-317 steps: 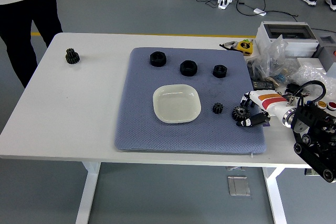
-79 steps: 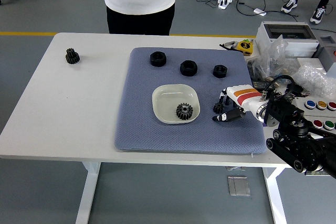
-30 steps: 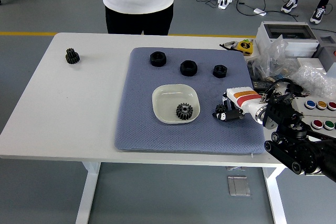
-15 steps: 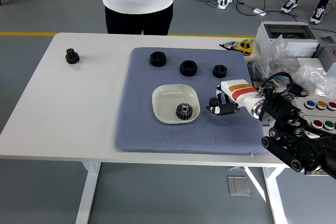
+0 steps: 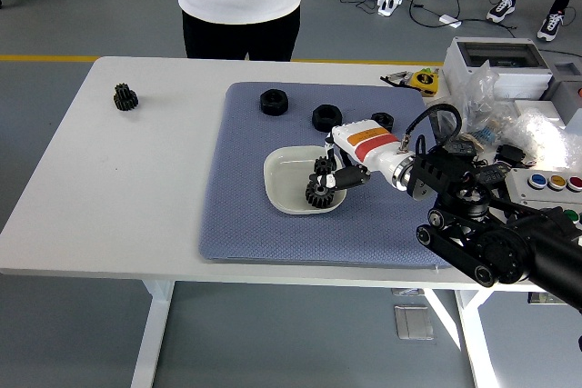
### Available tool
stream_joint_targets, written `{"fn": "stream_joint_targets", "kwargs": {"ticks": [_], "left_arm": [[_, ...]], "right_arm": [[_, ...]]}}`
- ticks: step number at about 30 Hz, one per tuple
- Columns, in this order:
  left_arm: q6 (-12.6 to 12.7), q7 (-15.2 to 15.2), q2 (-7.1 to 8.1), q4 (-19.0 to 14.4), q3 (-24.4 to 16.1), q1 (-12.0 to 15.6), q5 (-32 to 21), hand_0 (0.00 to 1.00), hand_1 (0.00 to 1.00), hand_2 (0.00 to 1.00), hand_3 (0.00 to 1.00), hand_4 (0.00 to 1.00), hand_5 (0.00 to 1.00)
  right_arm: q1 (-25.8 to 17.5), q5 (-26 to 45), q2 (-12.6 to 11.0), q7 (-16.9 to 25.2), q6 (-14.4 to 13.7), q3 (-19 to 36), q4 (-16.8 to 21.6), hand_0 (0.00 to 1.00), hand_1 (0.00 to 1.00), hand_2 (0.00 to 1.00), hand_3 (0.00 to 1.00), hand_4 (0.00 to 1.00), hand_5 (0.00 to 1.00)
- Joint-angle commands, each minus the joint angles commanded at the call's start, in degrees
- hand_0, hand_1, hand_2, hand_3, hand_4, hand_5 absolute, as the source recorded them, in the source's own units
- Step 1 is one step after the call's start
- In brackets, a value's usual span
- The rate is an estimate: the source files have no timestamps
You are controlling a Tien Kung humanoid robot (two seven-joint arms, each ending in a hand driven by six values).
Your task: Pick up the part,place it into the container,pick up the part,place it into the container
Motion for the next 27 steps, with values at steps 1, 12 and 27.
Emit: {"fn": "stream_joint_targets", "kwargs": {"ticks": [1,12,27], "left_arm": [[0.01,-0.02,0.02,-0.01,0.06,-0.05,-0.07,0.628,0.632,0.620,0.564,0.631,0.554],[0.09,-0.01,0.18,-0.14,0.38,-0.51,-0.37,0.628,0.632,0.620,0.563,0.632,0.556],[0.13,0.16,0.11,-0.18,0.21,-0.66,-0.26,0.629,0.631,0.620,0.563,0.634,0.557]], "right_arm": [[0.30,0.27,0.43,0.01,0.13,-0.43,-0.41,0.002,0.065,0.185,0.298,0.761,0.441],[0.93,3.63,3.22,-0.42,0.16,-4.58,-5.22,0.002,0.108,0.236,0.353,0.782,0.431],[0.56,4.69,3.34,1.17,-0.30,-5.35,-7.25,0.077,0.200,0.416,0.508,0.998,0.562]]}}
